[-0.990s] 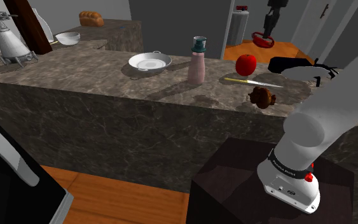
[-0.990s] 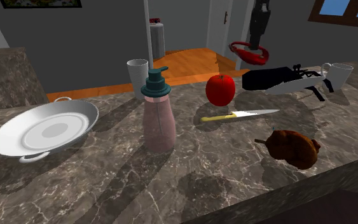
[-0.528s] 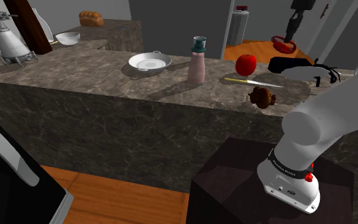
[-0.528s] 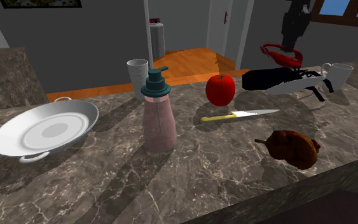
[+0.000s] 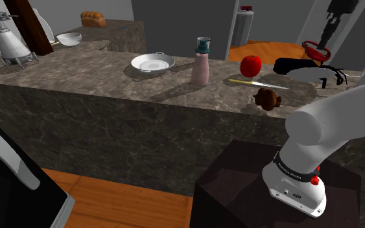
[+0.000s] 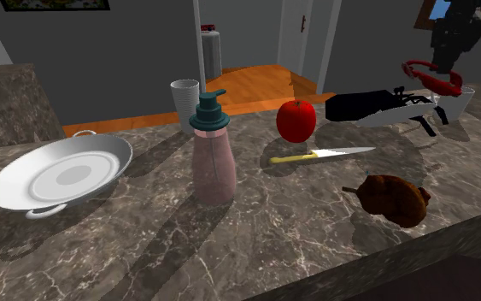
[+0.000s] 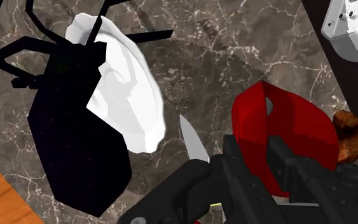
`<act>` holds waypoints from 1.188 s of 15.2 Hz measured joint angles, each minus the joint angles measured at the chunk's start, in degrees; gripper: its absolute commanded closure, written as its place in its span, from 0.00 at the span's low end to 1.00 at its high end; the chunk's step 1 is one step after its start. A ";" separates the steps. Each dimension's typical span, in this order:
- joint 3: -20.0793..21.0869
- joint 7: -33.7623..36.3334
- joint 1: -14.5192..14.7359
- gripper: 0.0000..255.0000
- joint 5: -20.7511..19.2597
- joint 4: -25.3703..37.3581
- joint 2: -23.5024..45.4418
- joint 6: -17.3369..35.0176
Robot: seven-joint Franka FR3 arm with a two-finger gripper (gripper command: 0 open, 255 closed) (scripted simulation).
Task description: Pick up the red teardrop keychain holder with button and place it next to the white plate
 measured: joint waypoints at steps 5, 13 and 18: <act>-2.79 -5.08 -3.29 1.00 -4.12 -1.16 -4.76 -2.34; -8.44 -14.17 -7.63 1.00 -10.59 -0.62 -9.71 -5.09; -9.89 -14.70 -8.38 1.00 -12.08 -3.54 -10.82 -2.90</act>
